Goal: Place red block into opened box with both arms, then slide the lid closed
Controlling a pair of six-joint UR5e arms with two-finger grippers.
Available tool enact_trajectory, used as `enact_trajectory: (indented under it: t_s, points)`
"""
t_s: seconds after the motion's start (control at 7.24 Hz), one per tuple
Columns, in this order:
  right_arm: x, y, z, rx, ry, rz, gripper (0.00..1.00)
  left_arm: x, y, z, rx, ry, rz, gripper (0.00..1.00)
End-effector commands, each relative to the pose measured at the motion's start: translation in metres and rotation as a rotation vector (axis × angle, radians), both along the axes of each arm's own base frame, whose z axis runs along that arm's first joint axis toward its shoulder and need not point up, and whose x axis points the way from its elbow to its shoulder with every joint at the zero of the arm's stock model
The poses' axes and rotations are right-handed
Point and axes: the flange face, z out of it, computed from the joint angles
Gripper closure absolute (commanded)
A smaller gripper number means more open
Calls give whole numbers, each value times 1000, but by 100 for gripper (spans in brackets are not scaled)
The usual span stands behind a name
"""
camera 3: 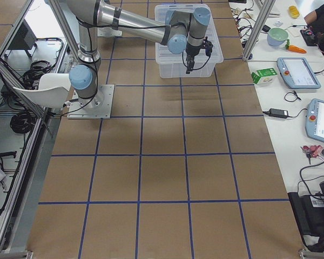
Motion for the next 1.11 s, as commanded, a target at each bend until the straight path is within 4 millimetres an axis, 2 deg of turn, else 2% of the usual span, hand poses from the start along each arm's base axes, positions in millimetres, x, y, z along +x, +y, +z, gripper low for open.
enact_trajectory:
  t_s: [0.0, 0.14, 0.55, 0.97]
  points:
    - [-24, -2, 3, -3, 9, -31, 0, 0, -1, -1, 2, 0, 0, 0]
    - [-26, -2, 3, -2, 31, -28, 0, 0, 0, 0, 0, 0, 0, 0]
    - [-57, -2, 4, 5, 40, -50, 0, 0, -1, -2, 5, 0, 0, 0]
    - [-65, -3, 6, 4, 70, -22, 0, 0, 0, 0, 0, 2, 0, 0]
